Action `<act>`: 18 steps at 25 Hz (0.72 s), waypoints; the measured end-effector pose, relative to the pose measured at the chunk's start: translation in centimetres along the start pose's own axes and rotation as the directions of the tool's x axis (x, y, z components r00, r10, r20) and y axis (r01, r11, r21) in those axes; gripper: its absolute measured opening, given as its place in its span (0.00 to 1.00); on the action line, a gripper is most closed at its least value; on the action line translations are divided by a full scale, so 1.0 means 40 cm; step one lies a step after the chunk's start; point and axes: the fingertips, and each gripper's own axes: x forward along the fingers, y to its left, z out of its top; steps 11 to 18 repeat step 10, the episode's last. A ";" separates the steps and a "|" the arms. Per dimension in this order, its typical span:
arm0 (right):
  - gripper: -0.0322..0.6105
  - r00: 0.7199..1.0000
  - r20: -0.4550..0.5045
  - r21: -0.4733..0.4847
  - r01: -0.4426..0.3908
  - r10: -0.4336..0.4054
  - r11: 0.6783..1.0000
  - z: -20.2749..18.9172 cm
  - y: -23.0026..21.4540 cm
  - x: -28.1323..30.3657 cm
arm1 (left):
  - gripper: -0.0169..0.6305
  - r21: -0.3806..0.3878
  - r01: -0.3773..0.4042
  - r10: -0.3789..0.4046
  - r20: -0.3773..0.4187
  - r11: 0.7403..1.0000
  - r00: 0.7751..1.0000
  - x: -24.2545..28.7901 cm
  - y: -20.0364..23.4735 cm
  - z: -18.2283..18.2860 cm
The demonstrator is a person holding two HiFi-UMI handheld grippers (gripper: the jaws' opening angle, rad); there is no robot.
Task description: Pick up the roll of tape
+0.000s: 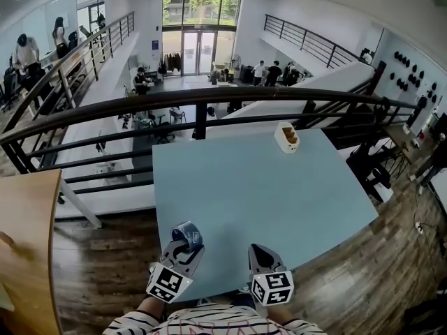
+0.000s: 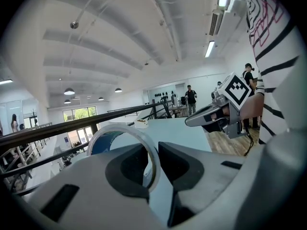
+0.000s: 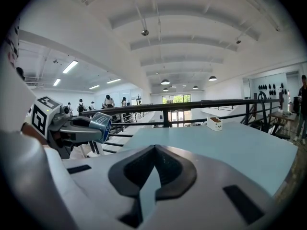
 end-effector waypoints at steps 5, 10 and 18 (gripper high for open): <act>0.09 1.000 -0.001 -0.003 0.005 -0.005 1.000 0.011 0.018 0.005 | 0.16 -0.004 0.004 -0.004 0.005 1.000 1.000 -0.013 0.014 0.003; 0.09 1.000 -0.001 0.000 0.009 -0.009 1.000 0.004 0.004 0.002 | 0.16 -0.001 0.004 -0.004 0.002 1.000 1.000 -0.001 0.003 0.000; 0.09 1.000 -0.001 0.000 0.009 -0.009 1.000 0.004 0.004 0.002 | 0.16 -0.001 0.004 -0.004 0.002 1.000 1.000 -0.001 0.003 0.000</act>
